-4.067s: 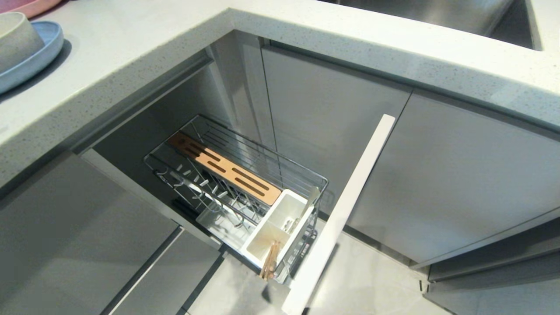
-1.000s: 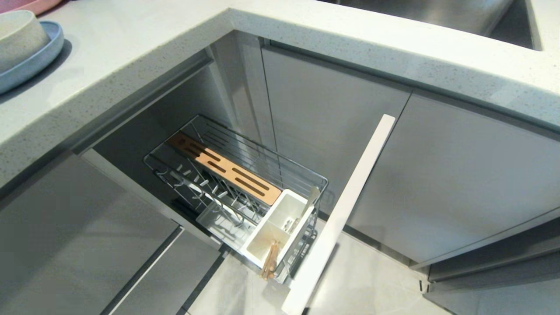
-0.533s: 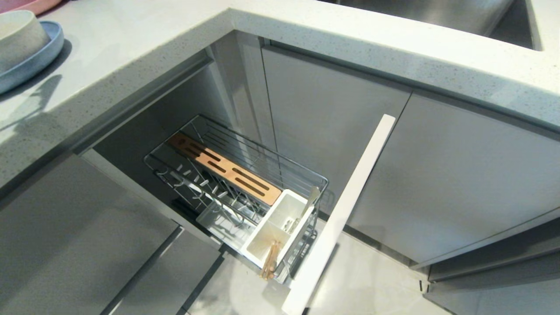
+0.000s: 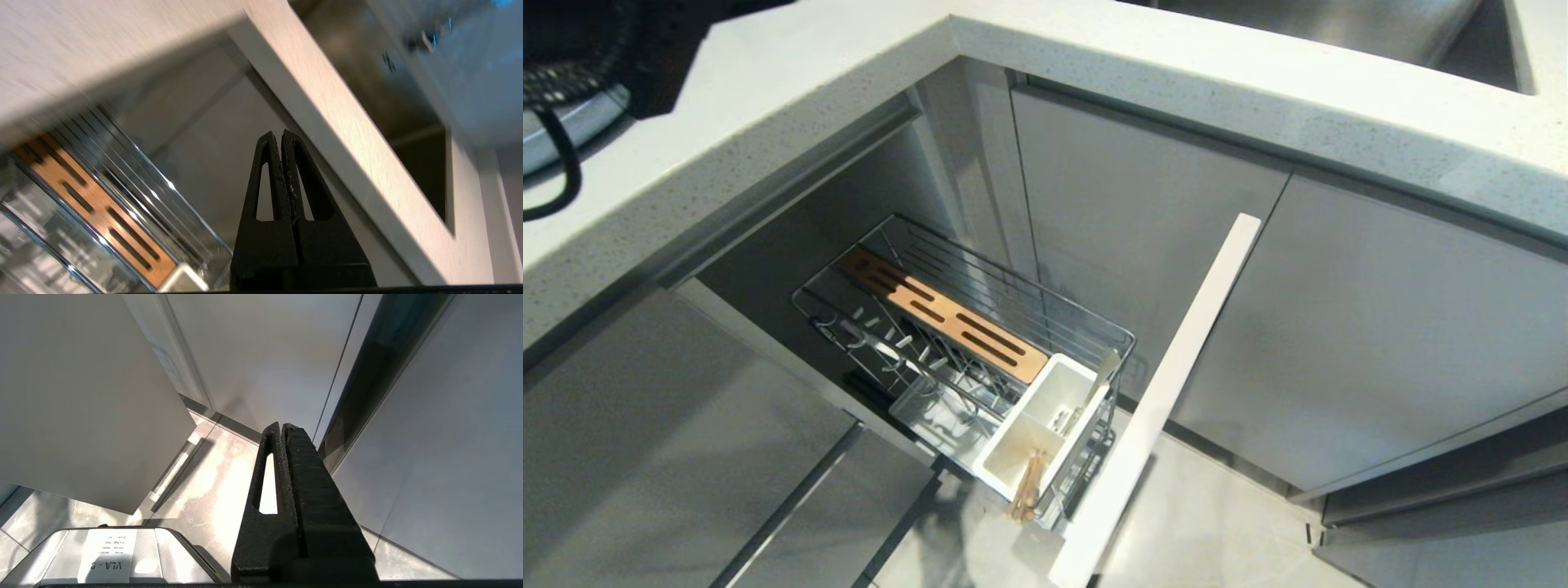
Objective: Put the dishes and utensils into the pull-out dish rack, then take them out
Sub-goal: Close the cupboard
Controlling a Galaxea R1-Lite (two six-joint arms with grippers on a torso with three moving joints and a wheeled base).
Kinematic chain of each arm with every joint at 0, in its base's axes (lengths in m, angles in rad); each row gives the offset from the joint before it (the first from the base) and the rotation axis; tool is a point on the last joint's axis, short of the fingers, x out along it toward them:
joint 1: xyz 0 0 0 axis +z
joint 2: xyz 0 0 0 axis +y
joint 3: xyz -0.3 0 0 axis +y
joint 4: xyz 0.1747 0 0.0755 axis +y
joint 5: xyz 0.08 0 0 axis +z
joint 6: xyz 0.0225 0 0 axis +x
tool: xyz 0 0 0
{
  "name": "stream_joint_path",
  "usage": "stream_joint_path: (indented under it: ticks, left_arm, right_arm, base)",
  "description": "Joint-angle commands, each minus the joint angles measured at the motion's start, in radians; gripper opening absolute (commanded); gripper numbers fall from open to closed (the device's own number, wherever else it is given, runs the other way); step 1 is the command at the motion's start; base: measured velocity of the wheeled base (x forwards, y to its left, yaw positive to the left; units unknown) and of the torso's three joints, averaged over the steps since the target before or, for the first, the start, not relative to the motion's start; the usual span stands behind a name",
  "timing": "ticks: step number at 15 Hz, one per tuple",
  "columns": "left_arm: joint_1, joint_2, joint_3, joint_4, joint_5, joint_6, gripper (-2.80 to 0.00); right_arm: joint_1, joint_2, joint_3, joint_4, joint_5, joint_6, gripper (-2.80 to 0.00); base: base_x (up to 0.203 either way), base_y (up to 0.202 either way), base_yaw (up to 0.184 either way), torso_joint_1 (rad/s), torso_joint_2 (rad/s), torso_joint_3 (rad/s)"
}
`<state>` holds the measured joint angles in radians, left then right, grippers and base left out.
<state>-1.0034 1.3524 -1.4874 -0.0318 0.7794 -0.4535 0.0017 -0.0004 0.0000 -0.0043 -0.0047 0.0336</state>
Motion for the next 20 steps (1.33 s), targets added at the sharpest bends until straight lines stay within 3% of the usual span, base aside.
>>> stream_joint_path:
  ticks: [1,5,9,14,17,20]
  left_arm:
    - [-0.096,0.066,0.032,0.002,0.01,-0.003,-2.8]
    - [-0.169,0.151,0.083,0.023,0.011,-0.004,-2.8]
    - [-0.229,0.205,0.082,0.137,0.008,-0.06,-2.8]
    - [-0.249,0.154,0.072,0.197,0.01,-0.059,-2.8]
    - [-0.17,0.022,0.054,0.199,0.011,-0.006,-2.8]
    - [0.014,-0.123,0.07,0.163,-0.045,0.12,-2.8]
  right_arm:
    - [0.001,-0.004,0.002,0.0,0.0,0.0,-2.8]
    - [0.001,-0.003,0.002,0.0,0.0,0.0,-2.8]
    - [0.0,-0.004,0.002,0.0,0.0,0.0,-2.8]
    - [0.001,-0.004,0.002,-0.002,0.0,0.0,-2.8]
    - [0.0,-0.004,0.002,0.0,0.0,0.0,-2.8]
    - [0.0,-0.004,0.002,-0.002,0.0,0.0,-2.8]
  base:
    - [0.0,0.0,0.0,0.0,0.0,0.0]
    - [0.0,0.0,0.0,0.0,0.0,0.0]
    - [0.0,0.0,0.0,0.0,0.0,0.0]
    - [0.0,0.0,0.0,0.0,0.0,0.0]
    - [0.0,0.0,0.0,0.0,0.0,0.0]
    - [0.0,0.0,0.0,0.0,0.0,0.0]
